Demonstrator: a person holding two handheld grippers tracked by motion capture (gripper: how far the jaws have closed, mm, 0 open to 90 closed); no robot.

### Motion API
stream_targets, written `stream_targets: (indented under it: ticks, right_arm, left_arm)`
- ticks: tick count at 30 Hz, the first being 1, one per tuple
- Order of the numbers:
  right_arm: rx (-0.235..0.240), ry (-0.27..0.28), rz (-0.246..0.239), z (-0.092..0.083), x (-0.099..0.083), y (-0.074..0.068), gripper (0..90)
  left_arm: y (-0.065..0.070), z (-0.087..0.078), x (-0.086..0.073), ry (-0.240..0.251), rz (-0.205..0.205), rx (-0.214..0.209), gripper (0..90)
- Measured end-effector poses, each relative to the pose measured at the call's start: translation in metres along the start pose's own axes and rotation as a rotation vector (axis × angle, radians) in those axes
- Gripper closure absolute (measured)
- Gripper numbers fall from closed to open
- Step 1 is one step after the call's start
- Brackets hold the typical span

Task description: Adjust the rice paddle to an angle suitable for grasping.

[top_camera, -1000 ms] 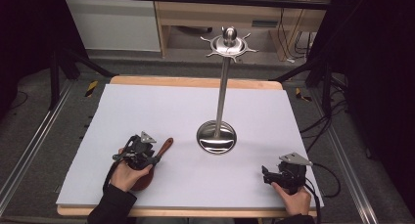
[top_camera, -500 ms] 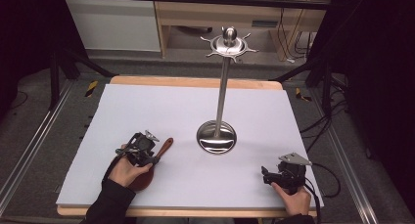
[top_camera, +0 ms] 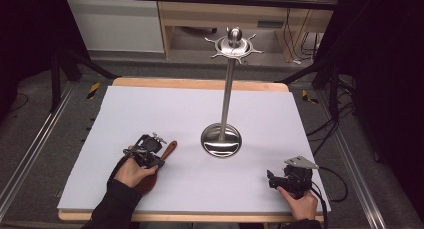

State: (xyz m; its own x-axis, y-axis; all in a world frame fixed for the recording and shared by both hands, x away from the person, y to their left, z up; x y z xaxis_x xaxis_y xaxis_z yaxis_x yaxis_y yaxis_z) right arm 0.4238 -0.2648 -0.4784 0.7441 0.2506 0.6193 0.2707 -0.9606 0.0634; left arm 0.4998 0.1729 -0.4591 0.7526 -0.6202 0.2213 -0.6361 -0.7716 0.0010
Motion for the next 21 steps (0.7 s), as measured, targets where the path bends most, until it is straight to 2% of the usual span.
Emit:
stream_targets:
  ticks: [6,10,13,18,21]
  right_arm:
    - [0.001,-0.002,0.001,0.0,0.0,0.0,8.8]
    - [0.003,-0.002,0.003,0.0,0.0,0.0,8.8]
    - [0.004,-0.005,0.008,0.0,0.0,0.0,8.7]
    - [0.009,-0.006,0.012,0.001,0.001,0.0,8.6]
    - [0.011,-0.006,0.013,0.001,0.001,0.001,8.5]
  left_arm:
    - [0.0,0.0,0.004,-0.03,-0.019,0.002,71.7]
    - [-0.002,0.0,0.004,-0.032,-0.026,-0.016,72.8]
    - [-0.005,0.0,0.005,-0.036,-0.045,-0.025,74.8]
    - [-0.004,0.0,0.01,-0.073,-0.035,-0.021,76.3]
    - [-0.004,0.0,0.013,-0.098,-0.013,-0.006,76.6]
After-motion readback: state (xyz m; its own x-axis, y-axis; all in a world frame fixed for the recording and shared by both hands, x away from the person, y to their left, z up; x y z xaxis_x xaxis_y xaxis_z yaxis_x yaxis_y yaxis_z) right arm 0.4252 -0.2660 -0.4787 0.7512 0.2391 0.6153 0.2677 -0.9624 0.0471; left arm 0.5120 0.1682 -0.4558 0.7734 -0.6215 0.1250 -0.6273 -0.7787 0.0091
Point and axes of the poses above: each handheld gripper's, and its own axes: z roughly forward along the jaws, x roughly out of its top, y roughly to its right, the point moved 1 cm from there along z, roughly forward along the jaws, and after that the axes turned 10 degrees about -y, right-handed, at the moved point
